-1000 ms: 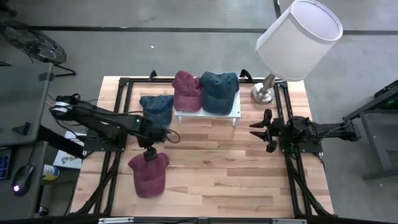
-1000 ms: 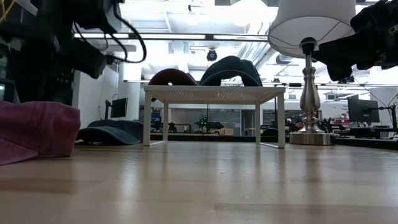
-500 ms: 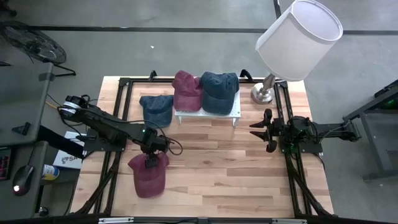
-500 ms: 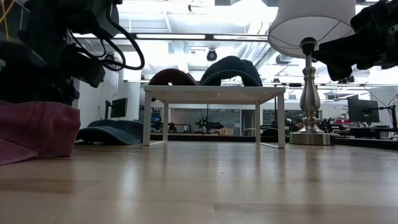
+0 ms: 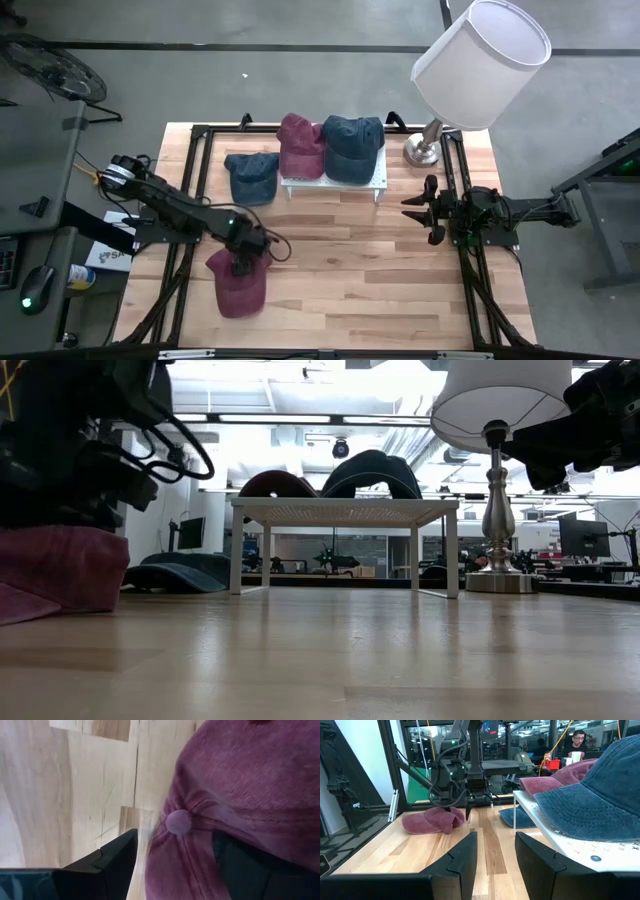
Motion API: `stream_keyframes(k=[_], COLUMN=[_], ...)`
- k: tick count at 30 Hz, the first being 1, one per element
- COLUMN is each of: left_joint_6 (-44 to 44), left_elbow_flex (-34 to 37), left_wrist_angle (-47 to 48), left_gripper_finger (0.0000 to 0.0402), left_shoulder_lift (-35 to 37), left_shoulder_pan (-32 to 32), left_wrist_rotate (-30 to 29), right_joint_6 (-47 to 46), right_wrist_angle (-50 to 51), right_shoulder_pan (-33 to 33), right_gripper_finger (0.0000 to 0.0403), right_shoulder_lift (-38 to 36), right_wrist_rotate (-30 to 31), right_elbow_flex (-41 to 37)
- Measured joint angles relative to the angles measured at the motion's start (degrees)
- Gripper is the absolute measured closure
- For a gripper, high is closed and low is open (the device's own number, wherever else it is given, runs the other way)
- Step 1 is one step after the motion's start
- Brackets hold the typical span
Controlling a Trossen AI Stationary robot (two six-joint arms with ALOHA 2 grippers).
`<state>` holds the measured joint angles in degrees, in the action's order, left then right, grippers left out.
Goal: Pick & Place hat
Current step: Stack the red cap on top of the red cap on the shelf
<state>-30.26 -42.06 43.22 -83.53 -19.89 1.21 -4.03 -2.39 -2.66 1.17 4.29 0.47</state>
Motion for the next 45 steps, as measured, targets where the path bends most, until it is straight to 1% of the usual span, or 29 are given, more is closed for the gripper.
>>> stream_keyframes(k=[10,13,16,22,29,31,34,35,40,42,45], left_joint_6=[-4.3,-5.9,-6.8,-8.5,-9.2,-9.2,-9.2,-9.1,-8.5,-8.4,-7.9], left_elbow_flex=[6.7,7.6,7.9,7.9,8.0,8.0,8.0,8.0,7.0,6.2,4.2], left_wrist_angle=[-6.4,-6.8,-6.8,-6.6,-6.7,-6.9,-7.1,-7.1,-5.5,-4.4,0.4], left_gripper_finger=[0.0149,0.0154,0.0177,0.0245,0.0312,0.0335,0.0381,0.0388,0.0393,0.0396,0.0397], left_shoulder_lift=[0.5,0.5,0.5,0.5,0.5,0.5,0.7,0.7,2.4,4.0,5.7], left_shoulder_pan=[-1.7,-2.0,-2.0,-1.9,-1.9,-1.9,-1.9,-1.9,-1.6,-1.0,0.1], left_wrist_rotate=[-1.2,-1.9,-1.9,-2.3,-2.5,-2.5,-2.4,-2.3,-1.7,-0.3,1.3], right_joint_6=[0.0,0.0,0.0,0.0,0.0,0.0,0.0,0.0,0.0,0.0,0.0], right_wrist_angle=[0.0,0.0,0.0,0.0,0.0,0.0,0.0,0.0,0.0,0.0,0.0], right_shoulder_pan=[0.0,0.0,0.0,0.0,0.0,0.0,0.0,0.0,0.0,0.0,0.0], right_gripper_finger=[0.0276,0.0276,0.0276,0.0276,0.0276,0.0276,0.0276,0.0276,0.0276,0.0276,0.0276], right_shoulder_lift=[0.0,0.0,0.0,0.0,0.0,0.0,0.0,0.0,0.0,0.0,0.0], right_wrist_rotate=[0.0,0.0,0.0,0.0,0.0,0.0,0.0,0.0,0.0,0.0,0.0], right_elbow_flex=[0.0,0.0,0.0,0.0,0.0,0.0,0.0,0.0,0.0,0.0,0.0])
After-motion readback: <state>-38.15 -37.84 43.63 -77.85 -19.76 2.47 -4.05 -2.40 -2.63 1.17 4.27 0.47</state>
